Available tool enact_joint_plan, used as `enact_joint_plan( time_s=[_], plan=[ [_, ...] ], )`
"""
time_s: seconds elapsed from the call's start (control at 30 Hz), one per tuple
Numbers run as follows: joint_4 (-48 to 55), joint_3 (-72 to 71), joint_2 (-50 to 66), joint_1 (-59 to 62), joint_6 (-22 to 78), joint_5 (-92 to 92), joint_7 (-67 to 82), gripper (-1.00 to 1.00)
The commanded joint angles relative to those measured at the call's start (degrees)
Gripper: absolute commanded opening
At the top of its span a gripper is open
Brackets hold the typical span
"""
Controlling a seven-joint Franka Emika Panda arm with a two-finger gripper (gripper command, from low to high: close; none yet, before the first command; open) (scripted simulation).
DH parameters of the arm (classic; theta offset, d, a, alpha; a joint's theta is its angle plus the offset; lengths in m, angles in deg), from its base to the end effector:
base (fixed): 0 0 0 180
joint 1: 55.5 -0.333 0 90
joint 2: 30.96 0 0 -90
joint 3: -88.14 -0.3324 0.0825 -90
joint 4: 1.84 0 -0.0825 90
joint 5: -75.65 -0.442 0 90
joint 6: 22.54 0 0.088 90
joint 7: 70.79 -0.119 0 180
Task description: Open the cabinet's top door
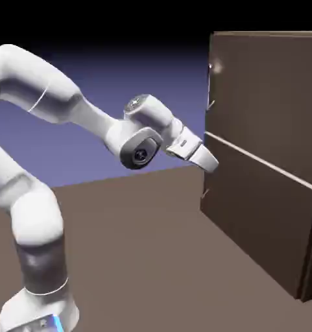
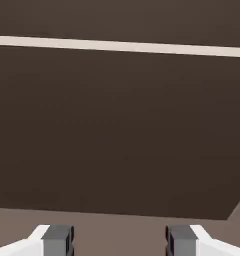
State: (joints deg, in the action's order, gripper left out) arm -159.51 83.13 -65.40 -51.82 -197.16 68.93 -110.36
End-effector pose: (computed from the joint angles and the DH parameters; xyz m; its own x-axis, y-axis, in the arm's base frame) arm 0.4429 0.0015 0.4741 0.4437 -0.6917 0.5698 -0.4398 -0.7221 -0.5340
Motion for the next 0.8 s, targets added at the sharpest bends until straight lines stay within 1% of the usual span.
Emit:
enact_joint_plan(
  time_s=[0.0,0.77],
  plan=[
    [1.24,-1.86,-0.66,1.62,-0.23,-2.5,1.07,0.0],
    [29.61,-44.58,-15.9,38.87,-5.39,-59.82,25.71,0.0]
  ],
)
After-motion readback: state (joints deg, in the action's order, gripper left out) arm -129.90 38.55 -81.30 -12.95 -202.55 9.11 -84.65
